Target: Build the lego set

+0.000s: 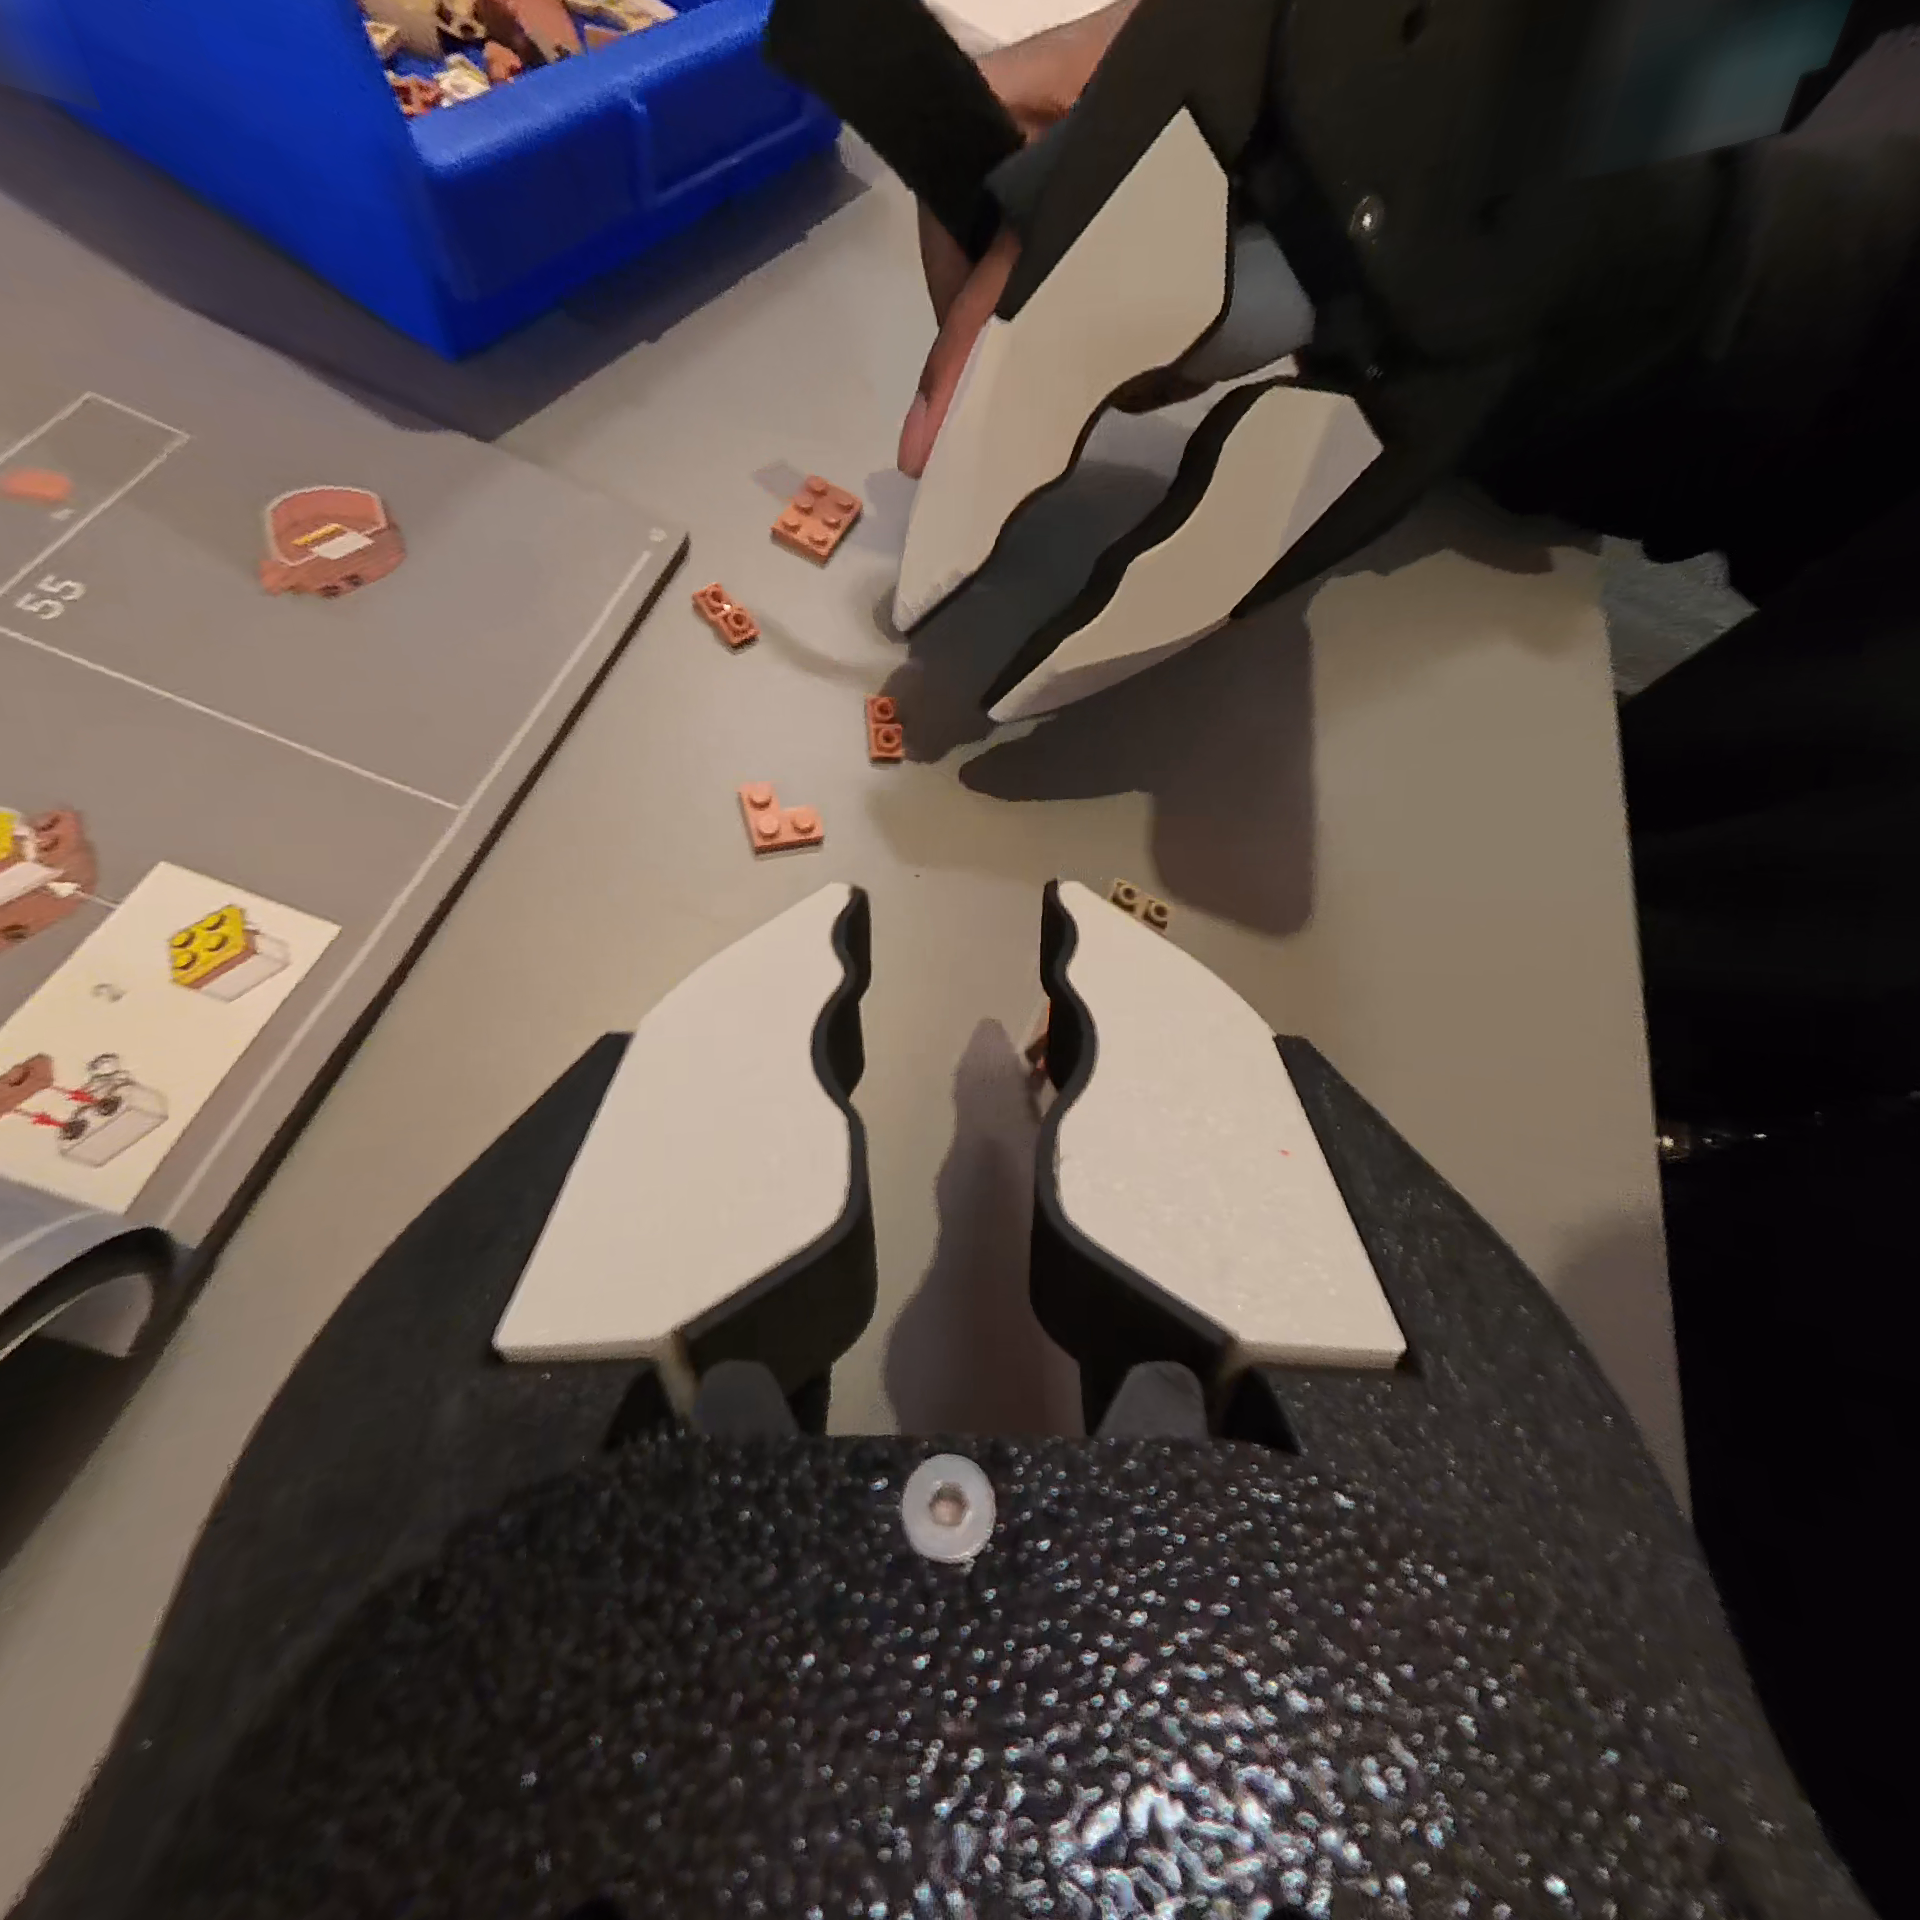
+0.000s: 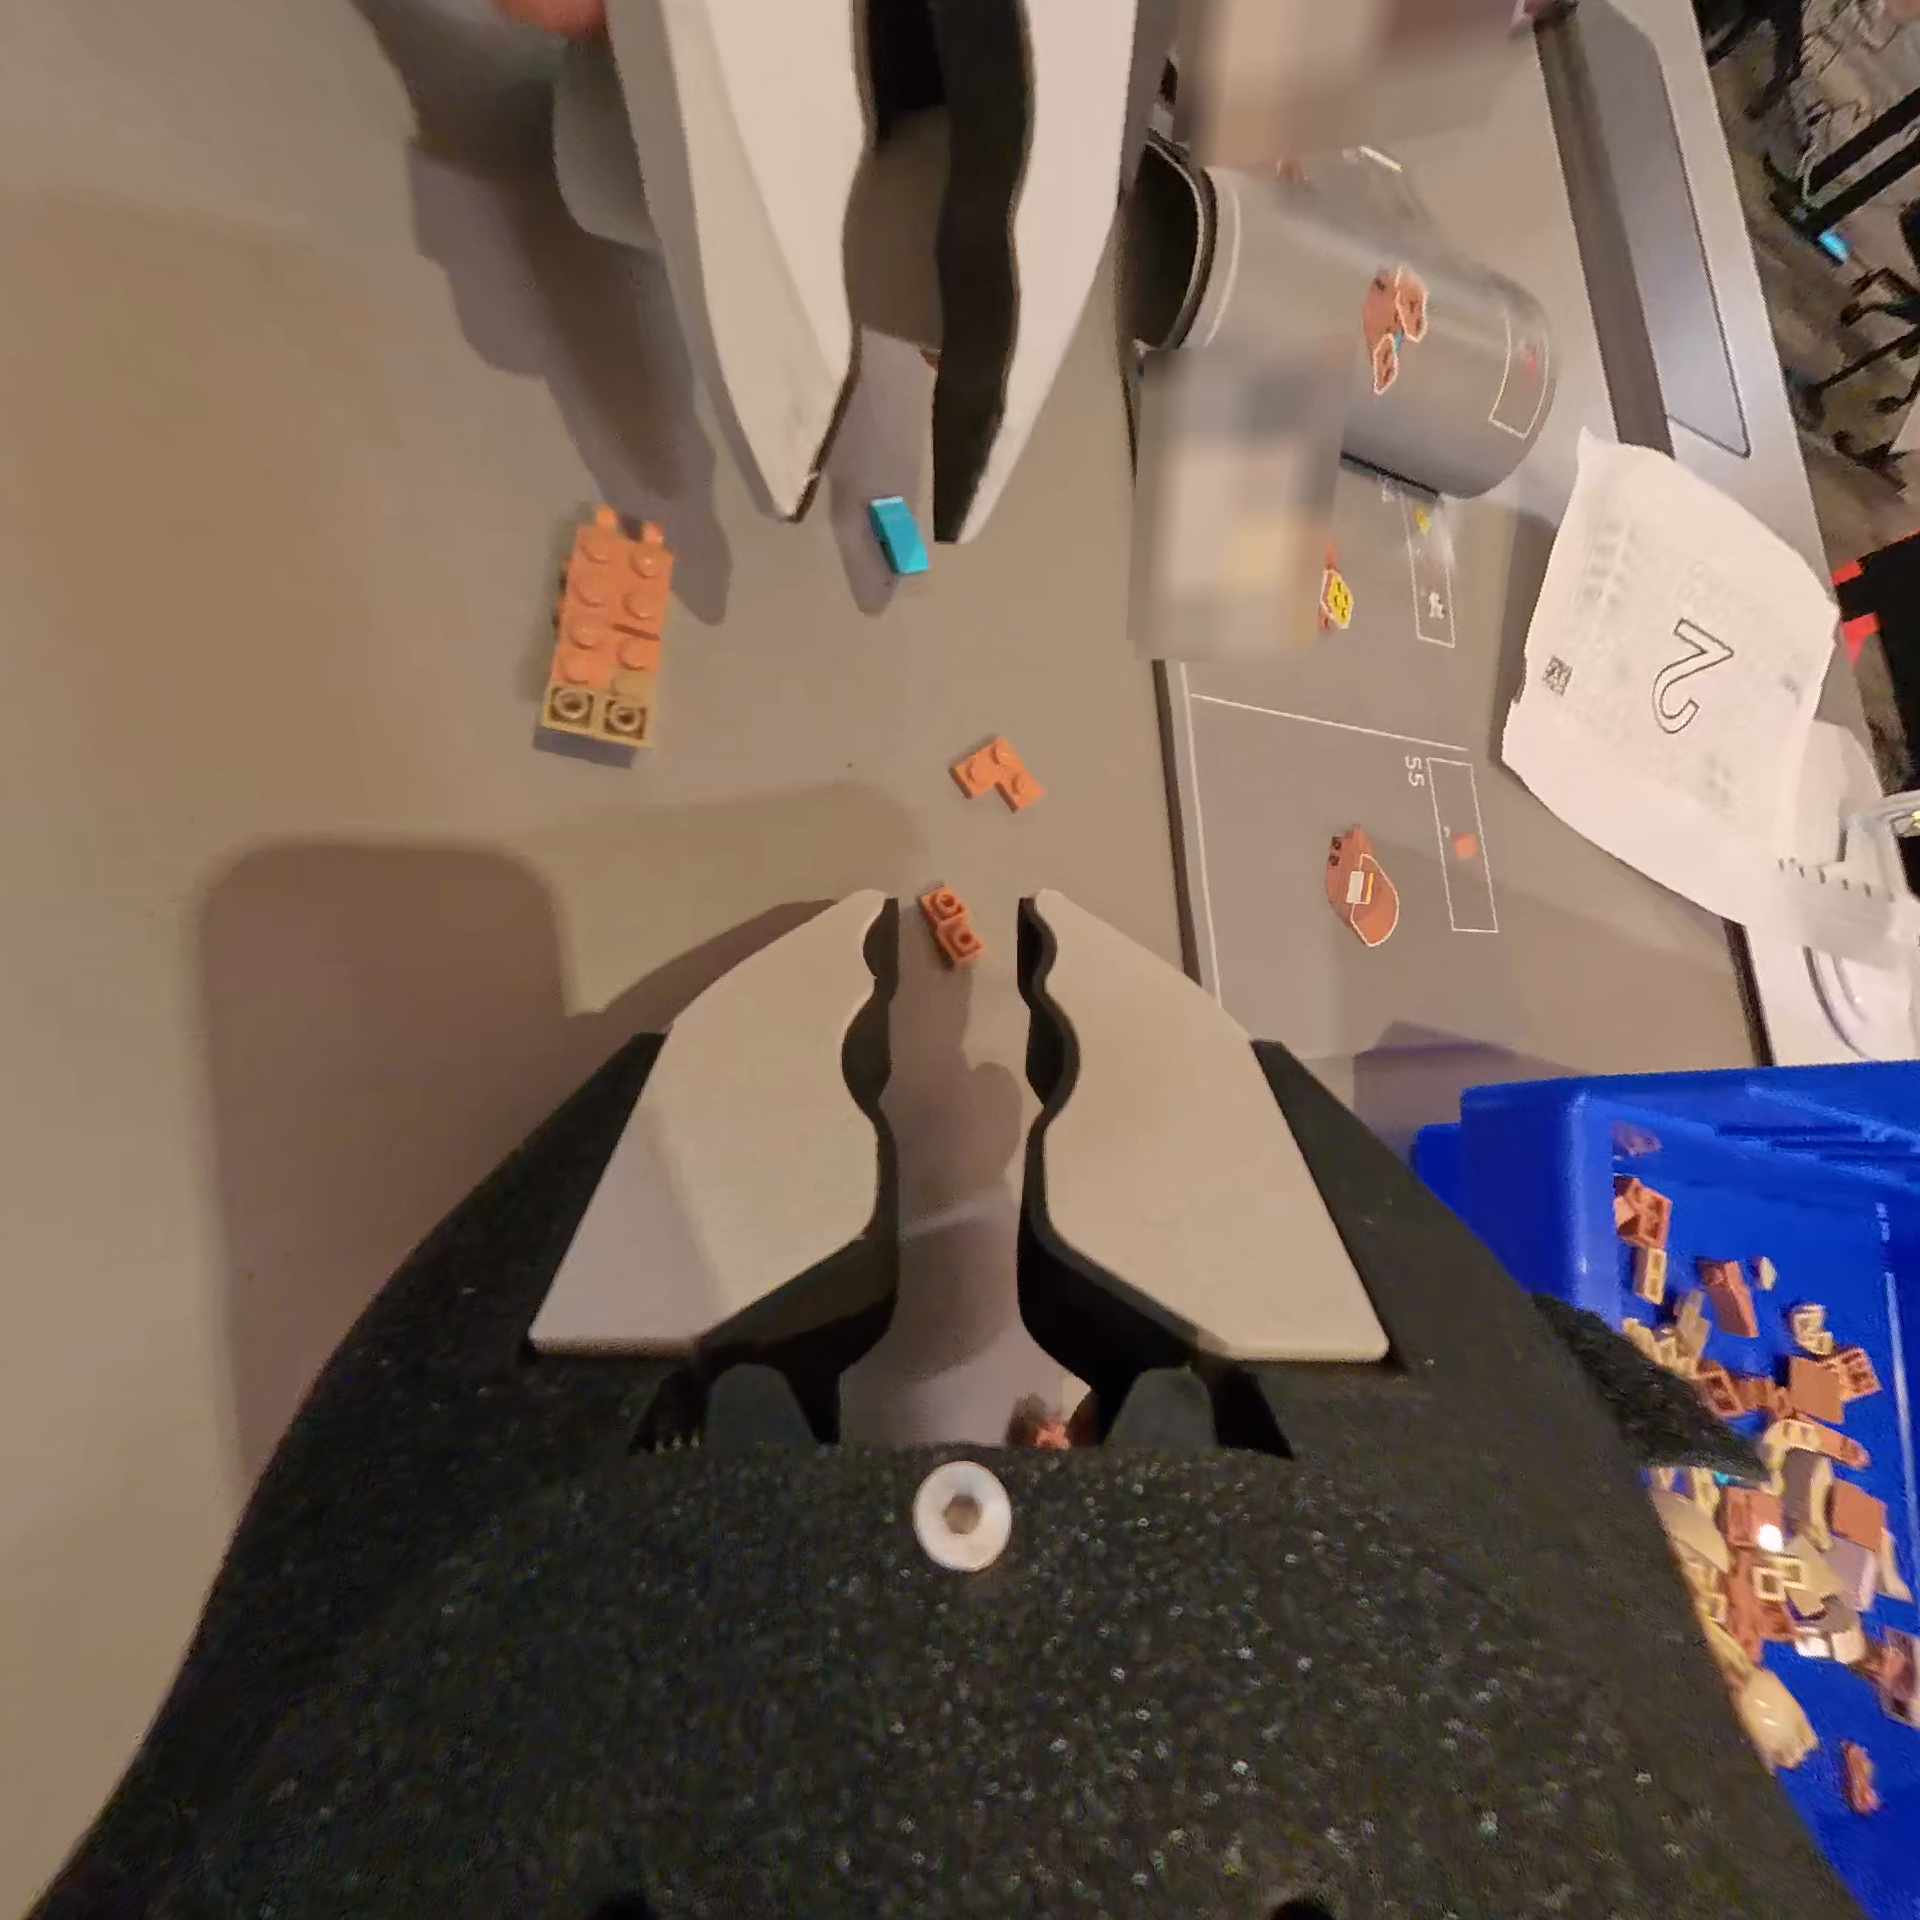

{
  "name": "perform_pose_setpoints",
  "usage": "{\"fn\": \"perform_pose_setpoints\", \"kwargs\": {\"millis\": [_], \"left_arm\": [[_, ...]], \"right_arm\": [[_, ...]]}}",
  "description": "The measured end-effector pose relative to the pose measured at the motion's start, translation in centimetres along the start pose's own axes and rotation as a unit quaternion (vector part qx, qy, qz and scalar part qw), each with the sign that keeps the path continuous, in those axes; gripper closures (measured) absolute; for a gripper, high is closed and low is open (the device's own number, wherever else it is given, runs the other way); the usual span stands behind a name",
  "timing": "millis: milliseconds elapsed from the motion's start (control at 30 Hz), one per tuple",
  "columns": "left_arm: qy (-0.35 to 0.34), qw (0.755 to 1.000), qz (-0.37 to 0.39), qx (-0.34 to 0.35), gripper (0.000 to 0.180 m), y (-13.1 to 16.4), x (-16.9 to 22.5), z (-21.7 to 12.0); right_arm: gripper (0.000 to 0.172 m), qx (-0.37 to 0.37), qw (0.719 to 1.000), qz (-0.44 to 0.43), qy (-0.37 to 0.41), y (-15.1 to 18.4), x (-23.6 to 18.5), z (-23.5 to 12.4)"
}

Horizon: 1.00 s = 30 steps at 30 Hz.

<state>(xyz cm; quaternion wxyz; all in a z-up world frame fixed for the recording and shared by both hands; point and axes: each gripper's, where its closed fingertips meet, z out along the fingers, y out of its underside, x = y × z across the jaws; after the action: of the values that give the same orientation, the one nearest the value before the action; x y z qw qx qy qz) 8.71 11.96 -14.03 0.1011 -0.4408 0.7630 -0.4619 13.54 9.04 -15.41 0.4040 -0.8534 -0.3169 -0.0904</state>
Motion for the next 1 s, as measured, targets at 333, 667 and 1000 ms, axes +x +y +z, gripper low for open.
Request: {"fn": "perform_pose_setpoints", "kwargs": {"millis": [333,667,1000], "left_arm": [[-0.039,0.999,0.015,0.014,0.151,-0.1,-1.7,-1.7],[-0.028,0.999,-0.002,0.021,0.151,0.2,-2.0,-1.7],[-0.015,0.999,-0.026,0.037,0.151,0.0,-2.0,-1.7]], "right_arm": [[0.144,-0.048,0.991,0.082,-0.089,-1.3,1.2,3.2],[0.147,-0.079,0.982,0.115,-0.130,-0.4,0.9,4.8],[0.151,-0.028,0.990,0.054,-0.130,-2.1,0.8,4.5]]}}
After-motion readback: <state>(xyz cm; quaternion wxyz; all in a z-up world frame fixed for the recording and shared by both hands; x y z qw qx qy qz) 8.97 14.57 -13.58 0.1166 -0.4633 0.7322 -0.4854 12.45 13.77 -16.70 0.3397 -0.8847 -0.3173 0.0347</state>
